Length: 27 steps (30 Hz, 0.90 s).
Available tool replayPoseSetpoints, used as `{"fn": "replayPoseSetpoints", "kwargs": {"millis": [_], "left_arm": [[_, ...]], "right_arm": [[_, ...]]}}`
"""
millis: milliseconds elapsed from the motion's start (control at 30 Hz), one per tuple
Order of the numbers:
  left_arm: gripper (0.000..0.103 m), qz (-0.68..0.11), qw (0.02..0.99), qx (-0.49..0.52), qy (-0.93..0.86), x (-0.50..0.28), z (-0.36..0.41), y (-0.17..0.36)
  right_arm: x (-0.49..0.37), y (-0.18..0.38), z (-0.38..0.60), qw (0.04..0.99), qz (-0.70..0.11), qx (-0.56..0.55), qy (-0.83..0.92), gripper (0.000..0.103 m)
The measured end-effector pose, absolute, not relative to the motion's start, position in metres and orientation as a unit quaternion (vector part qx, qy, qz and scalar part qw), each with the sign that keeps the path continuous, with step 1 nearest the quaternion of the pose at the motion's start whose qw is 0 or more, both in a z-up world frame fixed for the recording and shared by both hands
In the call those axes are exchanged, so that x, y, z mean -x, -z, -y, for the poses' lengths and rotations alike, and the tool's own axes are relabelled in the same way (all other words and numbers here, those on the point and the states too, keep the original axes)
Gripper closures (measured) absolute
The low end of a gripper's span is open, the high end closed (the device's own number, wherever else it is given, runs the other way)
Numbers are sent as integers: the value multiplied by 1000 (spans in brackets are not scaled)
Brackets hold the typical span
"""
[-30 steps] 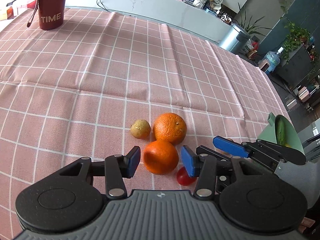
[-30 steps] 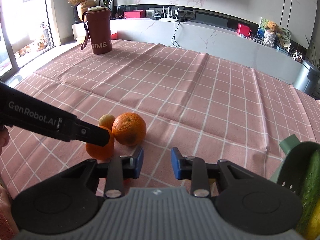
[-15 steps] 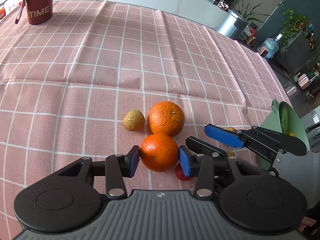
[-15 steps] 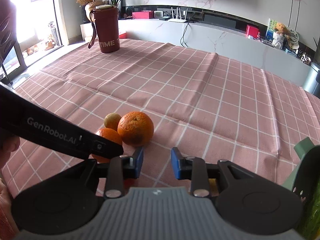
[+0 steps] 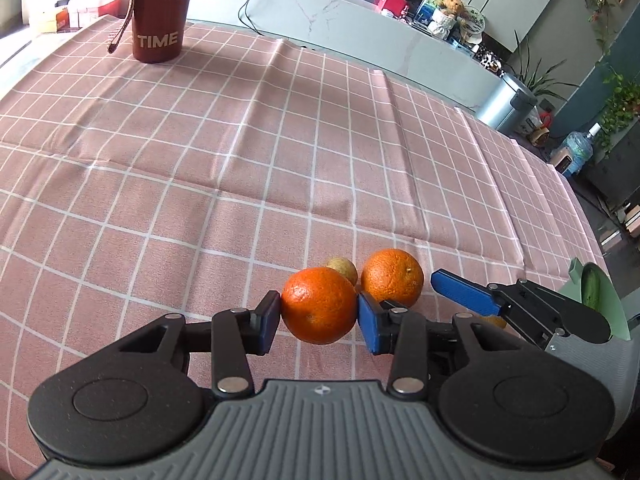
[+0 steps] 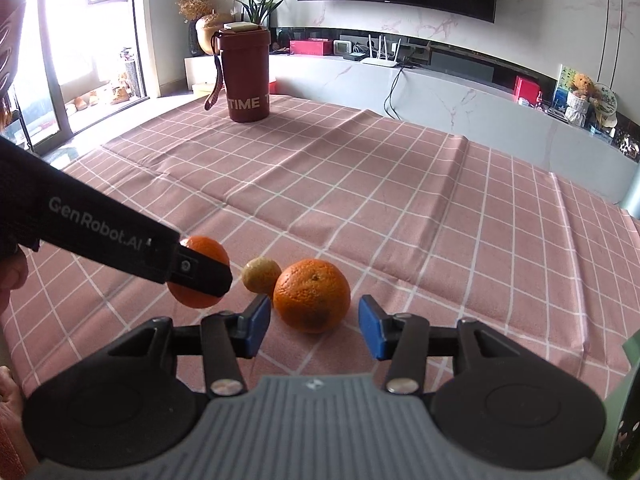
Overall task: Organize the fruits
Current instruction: 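Close the right gripper on the orange beside the left gripper, then carry both held oranges over the colander and lower them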
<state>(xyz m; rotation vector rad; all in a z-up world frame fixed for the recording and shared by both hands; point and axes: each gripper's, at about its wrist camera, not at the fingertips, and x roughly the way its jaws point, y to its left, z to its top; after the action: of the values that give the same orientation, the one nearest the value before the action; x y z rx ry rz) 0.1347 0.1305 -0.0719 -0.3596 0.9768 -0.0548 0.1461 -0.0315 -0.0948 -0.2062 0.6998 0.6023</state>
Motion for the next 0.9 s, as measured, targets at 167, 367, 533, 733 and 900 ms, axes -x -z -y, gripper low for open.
{"fn": "replayPoseSetpoints", "kwargs": {"millis": [167, 367, 533, 733, 900], "left_arm": [[56, -468, 867, 171, 19, -136, -133, 74], [56, -469, 866, 171, 19, -137, -133, 75], [56, -468, 867, 168, 21, -137, -132, 75], [56, -458, 874, 162, 28, -135, -127, 70], [56, -449, 881, 144, 43, -131, -114, 61]], "right_arm": [[-154, 98, 29, 890, -342, 88, -287, 57], [-159, 102, 24, 887, -350, 87, -290, 58], [-160, 104, 25, 885, -354, 82, -291, 59], [-155, 97, 30, 887, -350, 78, -290, 61], [-146, 85, 42, 891, -355, 66, -276, 62]]}}
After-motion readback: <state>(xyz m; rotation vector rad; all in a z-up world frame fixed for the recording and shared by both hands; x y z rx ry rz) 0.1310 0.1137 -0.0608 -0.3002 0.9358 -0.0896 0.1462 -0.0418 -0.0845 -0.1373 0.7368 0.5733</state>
